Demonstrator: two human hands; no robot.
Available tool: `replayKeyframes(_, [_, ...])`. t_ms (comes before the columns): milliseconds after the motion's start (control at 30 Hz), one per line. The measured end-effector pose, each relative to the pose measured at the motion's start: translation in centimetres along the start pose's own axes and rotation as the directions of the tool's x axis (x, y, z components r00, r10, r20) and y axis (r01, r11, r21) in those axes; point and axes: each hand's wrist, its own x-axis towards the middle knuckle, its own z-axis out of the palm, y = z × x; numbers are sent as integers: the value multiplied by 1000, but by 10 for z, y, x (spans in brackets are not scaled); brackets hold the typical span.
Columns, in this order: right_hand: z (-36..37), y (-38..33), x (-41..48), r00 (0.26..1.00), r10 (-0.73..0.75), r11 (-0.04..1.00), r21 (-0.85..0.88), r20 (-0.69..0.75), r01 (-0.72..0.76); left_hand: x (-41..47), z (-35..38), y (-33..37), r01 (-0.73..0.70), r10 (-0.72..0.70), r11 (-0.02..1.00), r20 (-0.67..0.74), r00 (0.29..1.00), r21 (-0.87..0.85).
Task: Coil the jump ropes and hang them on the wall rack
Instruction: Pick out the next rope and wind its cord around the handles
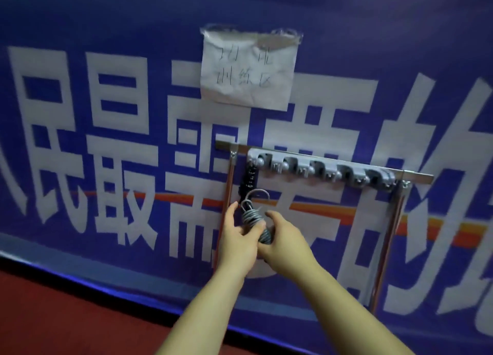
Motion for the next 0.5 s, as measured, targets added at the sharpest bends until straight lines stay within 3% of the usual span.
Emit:
replayKeyframes(100, [-20, -14, 36, 998, -34, 998, -56, 44, 36, 28, 6, 20, -30, 30, 997, 9, 1000, 73])
replayKeyframes(333, [-49, -5, 96, 994, 53, 989, -140, 93, -40, 83, 40, 39, -68, 57, 981, 65, 996, 180])
replayKeyframes(500, [-59, 12, 137, 990, 94, 992, -92, 101, -85, 119, 67, 39, -67, 51, 974, 79, 996, 214])
